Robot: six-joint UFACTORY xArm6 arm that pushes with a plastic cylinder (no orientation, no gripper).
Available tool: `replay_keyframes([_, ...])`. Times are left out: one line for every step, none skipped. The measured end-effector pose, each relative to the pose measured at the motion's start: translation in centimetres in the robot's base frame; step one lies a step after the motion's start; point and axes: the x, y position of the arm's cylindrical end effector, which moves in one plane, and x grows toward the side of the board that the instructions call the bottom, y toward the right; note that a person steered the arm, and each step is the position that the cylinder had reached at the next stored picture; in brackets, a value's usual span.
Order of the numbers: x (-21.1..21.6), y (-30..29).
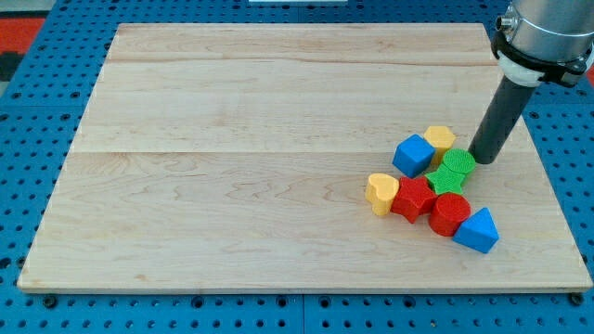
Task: Separate the red circle from red star
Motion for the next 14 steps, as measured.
replay_keyframes([-0.1, 0.0])
replay_keyframes([-0.1, 0.0])
replay_keyframes([-1.6, 0.8])
replay_keyframes([-2.3, 1.2])
replay_keyframes([-4.4, 3.8])
replay_keyframes([-5.5, 9.6])
replay_keyframes([-5.6, 12.5])
replay_keyframes([-5.2, 12.5])
replay_keyframes([-3.8, 11.4])
replay_keyframes([-1.4, 9.5])
replay_keyframes([-0.5, 7.5])
replay_keyframes([-0.5, 7.5])
replay_keyframes([-2.0, 7.3])
replay_keyframes([-1.9, 4.8])
